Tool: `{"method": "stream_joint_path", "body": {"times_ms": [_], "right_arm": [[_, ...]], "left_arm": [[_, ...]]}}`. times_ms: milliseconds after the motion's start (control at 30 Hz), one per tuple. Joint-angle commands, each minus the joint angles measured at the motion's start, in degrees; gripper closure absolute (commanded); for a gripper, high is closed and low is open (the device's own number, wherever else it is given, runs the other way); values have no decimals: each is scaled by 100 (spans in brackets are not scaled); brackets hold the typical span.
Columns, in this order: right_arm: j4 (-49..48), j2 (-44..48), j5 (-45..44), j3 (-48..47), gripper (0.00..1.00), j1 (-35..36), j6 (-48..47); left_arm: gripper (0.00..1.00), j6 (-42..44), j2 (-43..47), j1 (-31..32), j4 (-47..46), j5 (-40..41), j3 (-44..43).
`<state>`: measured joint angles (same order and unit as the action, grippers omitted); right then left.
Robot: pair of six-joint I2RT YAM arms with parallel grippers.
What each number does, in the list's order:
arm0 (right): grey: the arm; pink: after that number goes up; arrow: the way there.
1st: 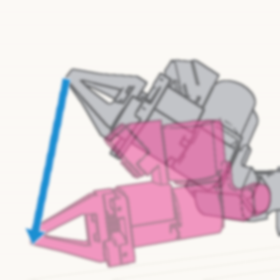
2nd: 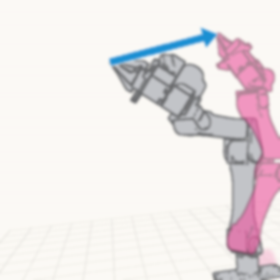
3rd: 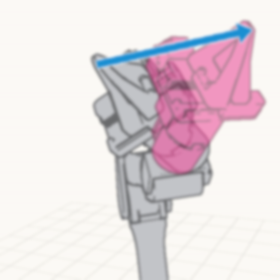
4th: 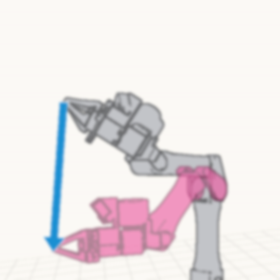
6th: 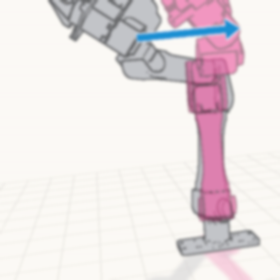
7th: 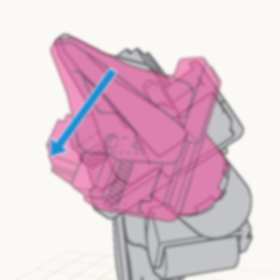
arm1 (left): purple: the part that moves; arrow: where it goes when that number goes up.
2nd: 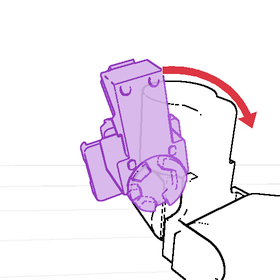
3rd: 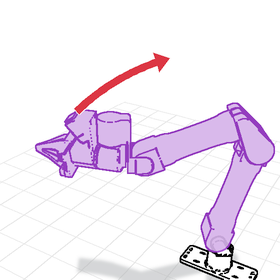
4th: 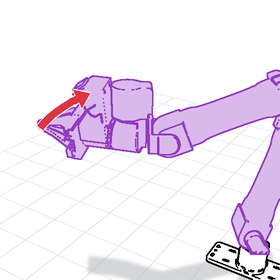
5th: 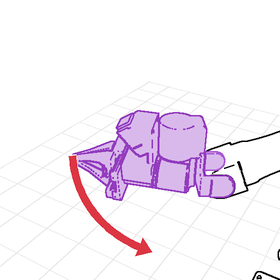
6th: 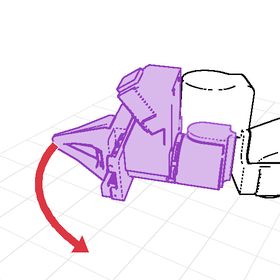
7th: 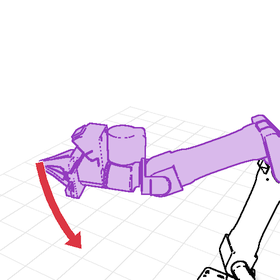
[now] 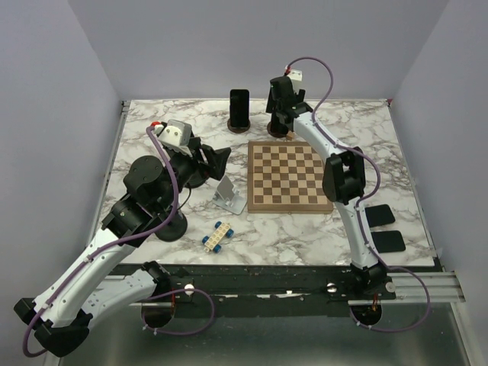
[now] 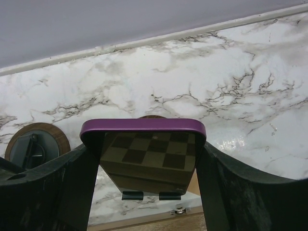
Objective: Remove the phone from the phone stand
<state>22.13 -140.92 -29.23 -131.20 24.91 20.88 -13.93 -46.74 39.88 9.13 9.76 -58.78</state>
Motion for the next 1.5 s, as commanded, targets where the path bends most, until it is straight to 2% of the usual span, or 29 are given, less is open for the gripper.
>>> {"method": "stream_joint_path", "body": {"times_ms": [0,200,333,400,600,800,867,1033,1167,1333,1400,1467], "right_arm": [[25,93,-245,-331,57,125,-62],[-113,675,-371,-74,84,181,-105],[108,977,-565,-54,95,188,-140],[121,1310,-625,286,99,190,-98],[-166,2786,-761,2175,99,153,472],[25,4226,-388,3946,99,-328,1845],[238,4627,-188,4405,99,-647,2443],[718,5293,1447,5316,99,-2110,3125],[1125,5516,2237,5876,99,-3176,3273],[883,5573,3432,6769,99,-4309,3402],[687,5455,3967,7035,99,-4642,3384],[620,5293,4139,7167,99,-4764,3294]], "left_arm": [[1,-5,7,16,-16,-41,-98],[1,-4,-26,20,-29,14,-71],[1,-28,-82,18,-33,-29,-72],[1,-54,-85,18,-33,-59,-72],[1,-79,-72,3,-50,-89,-56],[1,-160,-125,-6,-36,-200,-57],[1,-188,-142,-5,-41,-231,-59],[1,-289,-149,-36,-14,-384,-106],[1,-294,-134,-50,11,-343,-112],[1,-364,-136,-48,10,-447,-119],[1,-373,-146,-48,31,-450,-133],[1,-382,-148,-44,45,-474,-149]]}}
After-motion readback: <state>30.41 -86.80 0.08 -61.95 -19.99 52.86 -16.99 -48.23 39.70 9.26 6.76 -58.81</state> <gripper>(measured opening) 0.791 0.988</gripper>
